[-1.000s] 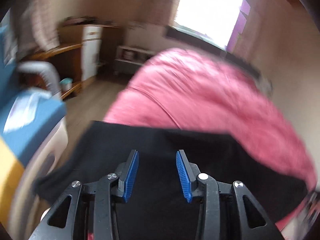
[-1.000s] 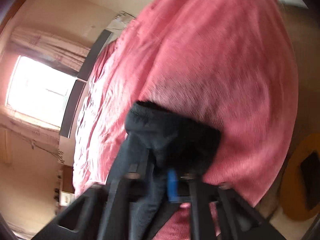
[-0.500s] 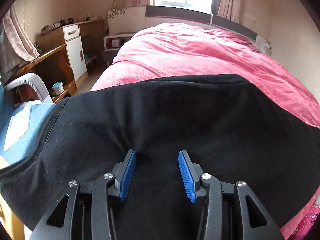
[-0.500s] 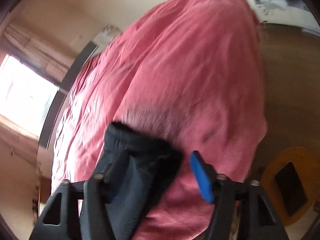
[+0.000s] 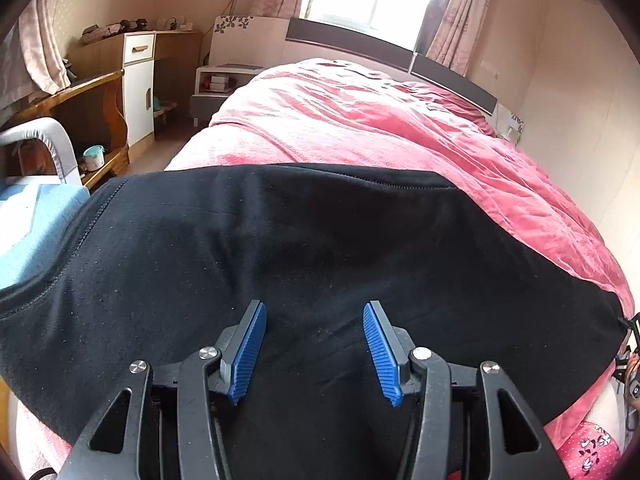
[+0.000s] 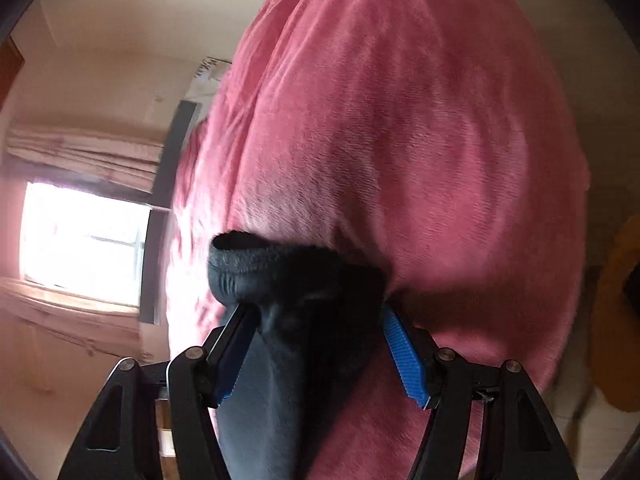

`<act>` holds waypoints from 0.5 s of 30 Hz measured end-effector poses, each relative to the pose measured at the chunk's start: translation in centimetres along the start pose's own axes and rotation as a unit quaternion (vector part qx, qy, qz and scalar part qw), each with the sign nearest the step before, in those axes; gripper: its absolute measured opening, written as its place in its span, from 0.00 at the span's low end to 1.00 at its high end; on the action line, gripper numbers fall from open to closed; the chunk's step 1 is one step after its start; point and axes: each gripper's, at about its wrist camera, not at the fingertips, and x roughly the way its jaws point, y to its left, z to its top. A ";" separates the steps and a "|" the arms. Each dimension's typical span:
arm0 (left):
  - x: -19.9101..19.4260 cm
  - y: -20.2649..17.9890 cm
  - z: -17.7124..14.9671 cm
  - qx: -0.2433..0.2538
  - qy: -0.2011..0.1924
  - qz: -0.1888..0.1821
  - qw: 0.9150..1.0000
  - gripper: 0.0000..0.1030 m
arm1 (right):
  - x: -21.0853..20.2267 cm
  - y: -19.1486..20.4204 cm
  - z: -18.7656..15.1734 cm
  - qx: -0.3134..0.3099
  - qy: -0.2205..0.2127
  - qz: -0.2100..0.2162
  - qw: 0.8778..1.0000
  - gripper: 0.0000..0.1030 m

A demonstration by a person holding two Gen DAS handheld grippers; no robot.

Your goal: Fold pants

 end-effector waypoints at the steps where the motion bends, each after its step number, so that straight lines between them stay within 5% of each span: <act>1: -0.1 0.0 -0.1 0.000 -0.001 0.000 1.000 0.50 | 0.1 0.1 -0.1 -0.001 0.002 0.016 1.000 0.56; 5: -0.6 0.1 -0.1 -0.004 -0.010 0.005 1.000 0.50 | 0.4 2.0 -0.7 -0.041 0.016 0.031 0.999 0.30; 15: -1.3 1.8 0.1 -0.031 -0.028 0.030 0.999 0.50 | -1.0 10.0 -2.9 -0.157 -0.021 -0.032 0.987 0.23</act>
